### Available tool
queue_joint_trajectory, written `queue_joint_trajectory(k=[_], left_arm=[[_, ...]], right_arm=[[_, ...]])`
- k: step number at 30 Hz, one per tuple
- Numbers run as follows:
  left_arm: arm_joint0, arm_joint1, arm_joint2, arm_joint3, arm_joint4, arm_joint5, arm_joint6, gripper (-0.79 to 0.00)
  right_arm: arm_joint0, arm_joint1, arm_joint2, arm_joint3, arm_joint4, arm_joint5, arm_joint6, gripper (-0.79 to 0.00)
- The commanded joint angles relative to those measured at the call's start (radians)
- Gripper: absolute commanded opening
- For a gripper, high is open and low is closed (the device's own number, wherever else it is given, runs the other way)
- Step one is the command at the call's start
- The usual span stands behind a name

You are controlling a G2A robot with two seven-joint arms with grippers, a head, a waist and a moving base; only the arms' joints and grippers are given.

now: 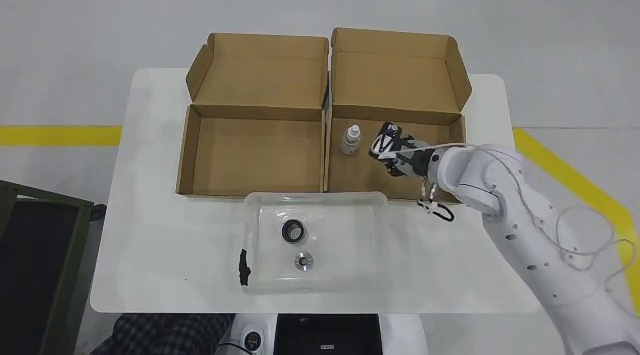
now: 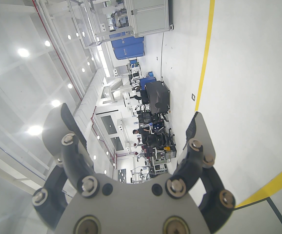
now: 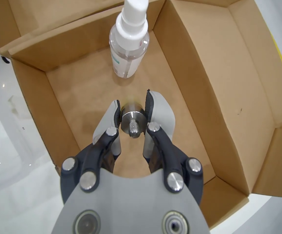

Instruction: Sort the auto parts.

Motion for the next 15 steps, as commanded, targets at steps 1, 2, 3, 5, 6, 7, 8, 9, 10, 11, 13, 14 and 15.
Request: queue_joint_trajectory(k=[1, 2, 3, 5, 6, 7, 8, 9, 10, 11, 13, 14, 15], left_arm=[[0.0, 0.0, 0.0, 0.0, 0.0, 0.0, 0.0, 0.0], [0.0, 0.0, 0.0, 0.0, 0.0, 0.0, 0.0, 0.0], [0.0, 0.0, 0.0, 0.0, 0.0, 0.0, 0.0, 0.0], [0.0, 0.0, 0.0, 0.0, 0.0, 0.0, 0.0, 0.0], [0.0, 0.0, 0.0, 0.0, 0.0, 0.0, 0.0, 0.0], [0.0, 0.0, 0.0, 0.0, 0.0, 0.0, 0.0, 0.0], [0.0, 0.0, 0.0, 0.0, 0.0, 0.0, 0.0, 0.0], [0.0, 0.0, 0.0, 0.0, 0.0, 0.0, 0.0, 0.0], [0.0, 0.0, 0.0, 0.0, 0.0, 0.0, 0.0, 0.0], [0.0, 0.0, 0.0, 0.0, 0.0, 0.0, 0.0, 0.0], [0.0, 0.0, 0.0, 0.0, 0.0, 0.0, 0.0, 0.0], [0.0, 0.0, 0.0, 0.0, 0.0, 0.0, 0.0, 0.0], [0.0, 0.0, 0.0, 0.0, 0.0, 0.0, 0.0, 0.0]], right_arm=[[0.017, -0.006, -0.018, 0.02, 0.0, 0.001, 0.01, -0.785], [0.026, -0.008, -0.026, 0.03, -0.002, 0.003, 0.016, -0.785], [0.035, -0.011, -0.034, 0.04, -0.001, 0.006, 0.017, -0.785], [0.051, -0.017, -0.05, 0.063, -0.003, 0.006, 0.022, -0.785], [0.059, -0.02, -0.058, 0.074, -0.005, 0.008, 0.025, -0.785], [0.066, -0.023, -0.066, 0.083, -0.004, 0.01, 0.025, -0.776], [0.072, -0.026, -0.074, 0.095, -0.004, 0.011, 0.027, -0.754], [0.08, -0.029, -0.081, 0.106, -0.005, 0.014, 0.029, -0.745], [0.086, -0.032, -0.089, 0.118, -0.002, 0.014, 0.028, -0.736], [0.093, -0.035, -0.096, 0.13, -0.002, 0.014, 0.029, -0.727], [0.105, -0.041, -0.11, 0.15, -0.001, 0.016, 0.029, -0.723], [0.11, -0.044, -0.117, 0.159, 0.0, 0.017, 0.029, -0.723], [0.116, -0.047, -0.123, 0.168, 0.0, 0.018, 0.028, -0.723]])
